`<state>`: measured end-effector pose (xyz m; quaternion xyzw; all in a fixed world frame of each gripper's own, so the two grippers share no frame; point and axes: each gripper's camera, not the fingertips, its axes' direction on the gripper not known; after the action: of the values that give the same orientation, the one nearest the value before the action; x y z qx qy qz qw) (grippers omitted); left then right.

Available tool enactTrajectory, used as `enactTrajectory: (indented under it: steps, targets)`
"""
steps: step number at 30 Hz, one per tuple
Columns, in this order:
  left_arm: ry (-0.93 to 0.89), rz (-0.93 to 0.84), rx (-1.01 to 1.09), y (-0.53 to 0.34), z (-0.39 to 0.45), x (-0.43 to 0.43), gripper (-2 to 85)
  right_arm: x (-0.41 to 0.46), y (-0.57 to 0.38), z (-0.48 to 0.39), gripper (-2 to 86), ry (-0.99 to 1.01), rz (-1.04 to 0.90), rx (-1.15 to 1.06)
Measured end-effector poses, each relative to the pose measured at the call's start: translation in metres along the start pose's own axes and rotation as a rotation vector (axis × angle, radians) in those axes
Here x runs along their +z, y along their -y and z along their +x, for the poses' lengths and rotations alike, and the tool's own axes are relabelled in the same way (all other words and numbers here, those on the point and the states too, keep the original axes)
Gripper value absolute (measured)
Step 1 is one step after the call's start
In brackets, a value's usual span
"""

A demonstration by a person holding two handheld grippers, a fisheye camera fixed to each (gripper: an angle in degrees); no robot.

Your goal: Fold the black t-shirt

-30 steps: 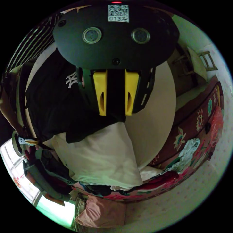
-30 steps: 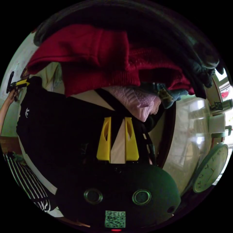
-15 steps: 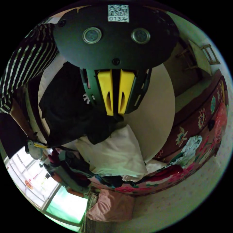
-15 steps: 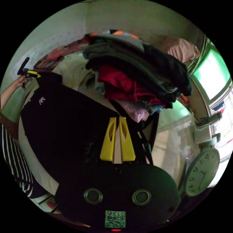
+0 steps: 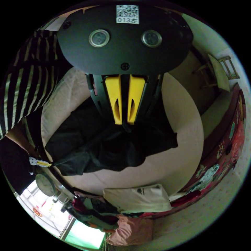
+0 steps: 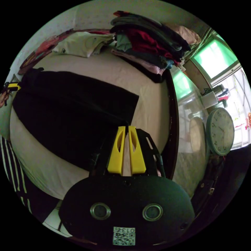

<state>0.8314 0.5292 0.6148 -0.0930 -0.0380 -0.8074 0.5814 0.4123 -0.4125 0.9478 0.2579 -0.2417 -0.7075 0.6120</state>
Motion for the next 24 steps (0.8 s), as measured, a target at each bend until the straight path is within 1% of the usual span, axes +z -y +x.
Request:
enactTrajectory:
  steps: [4,7,9,12,14,17,21,23,24]
  targets:
    - [0.036,0.004,0.027,-0.001,0.004,-0.003,2.6,-0.012,-0.003,-0.008,1.5,-0.062,0.005,-0.008]
    - [0.021,-0.005,0.055,-0.005,0.003,-0.002,2.9,-0.018,-0.007,-0.011,1.6,-0.071,0.008,-0.019]
    - [-0.037,-0.034,0.034,-0.012,-0.003,0.008,3.4,-0.008,-0.011,-0.015,1.7,-0.054,-0.047,-0.022]
    - [-0.105,-0.008,-0.011,-0.022,-0.012,0.003,4.5,0.000,-0.018,-0.017,2.0,-0.048,-0.095,-0.013]
    - [-0.121,-0.009,-0.004,-0.030,-0.015,-0.008,4.9,-0.007,-0.021,-0.014,2.3,-0.041,-0.154,-0.011]
    - [-0.148,0.004,-0.011,-0.051,-0.028,-0.032,4.7,-0.025,-0.029,-0.005,2.3,-0.080,-0.167,0.018]
    - [-0.005,0.168,-0.176,-0.056,-0.060,-0.069,2.8,-0.050,-0.007,-0.005,2.1,-0.084,-0.050,0.048]
    - [0.036,0.162,-0.165,-0.037,-0.062,-0.067,1.9,-0.050,0.027,-0.021,1.6,-0.009,0.032,0.018]
    - [0.061,0.145,-0.132,-0.021,-0.057,-0.060,1.3,-0.048,0.037,-0.026,1.3,0.009,0.044,0.010]
